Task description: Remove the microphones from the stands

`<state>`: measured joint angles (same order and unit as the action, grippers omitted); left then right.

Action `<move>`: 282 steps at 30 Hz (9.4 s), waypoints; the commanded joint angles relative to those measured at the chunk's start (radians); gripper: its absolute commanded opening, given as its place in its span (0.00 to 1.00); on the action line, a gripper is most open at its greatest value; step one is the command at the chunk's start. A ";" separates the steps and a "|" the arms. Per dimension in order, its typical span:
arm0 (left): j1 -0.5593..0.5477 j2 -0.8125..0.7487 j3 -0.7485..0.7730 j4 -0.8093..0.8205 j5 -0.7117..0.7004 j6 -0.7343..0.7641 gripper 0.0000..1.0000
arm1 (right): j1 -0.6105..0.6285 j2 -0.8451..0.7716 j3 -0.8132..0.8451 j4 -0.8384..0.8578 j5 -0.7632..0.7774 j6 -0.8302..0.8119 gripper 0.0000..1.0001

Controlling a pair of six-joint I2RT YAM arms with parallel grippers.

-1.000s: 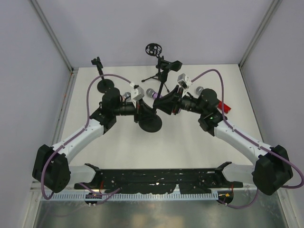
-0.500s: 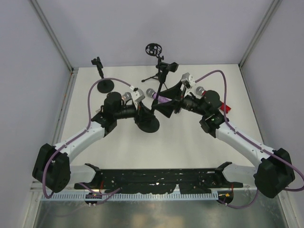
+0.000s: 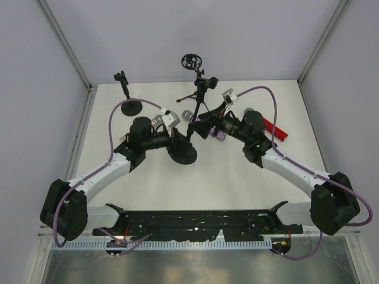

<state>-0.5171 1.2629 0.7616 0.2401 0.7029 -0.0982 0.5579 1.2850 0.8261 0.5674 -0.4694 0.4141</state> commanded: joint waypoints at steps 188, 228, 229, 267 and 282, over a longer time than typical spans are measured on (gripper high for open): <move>0.319 -0.487 0.033 -0.424 -0.111 0.394 1.00 | -0.713 0.401 0.309 0.282 0.546 -0.451 0.05; 0.465 -0.462 -0.065 -0.268 0.179 0.281 0.99 | -0.713 0.818 0.539 0.342 0.620 -0.520 0.22; 0.466 -0.461 -0.065 -0.265 0.181 0.279 1.00 | -0.713 0.815 0.539 0.327 0.615 -0.518 0.26; 0.473 -0.497 0.102 -0.611 -0.117 0.385 1.00 | -0.717 0.107 0.309 -0.848 0.565 -0.569 0.95; 0.474 -0.632 0.235 -0.861 -0.497 0.354 0.99 | -0.717 -0.548 0.039 -0.792 0.292 -0.655 0.95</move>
<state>-0.0498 0.6933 0.9211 -0.5476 0.3042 0.2752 -0.1566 0.8856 0.8845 -0.3305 -0.0547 -0.2676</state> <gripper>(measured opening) 0.995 0.954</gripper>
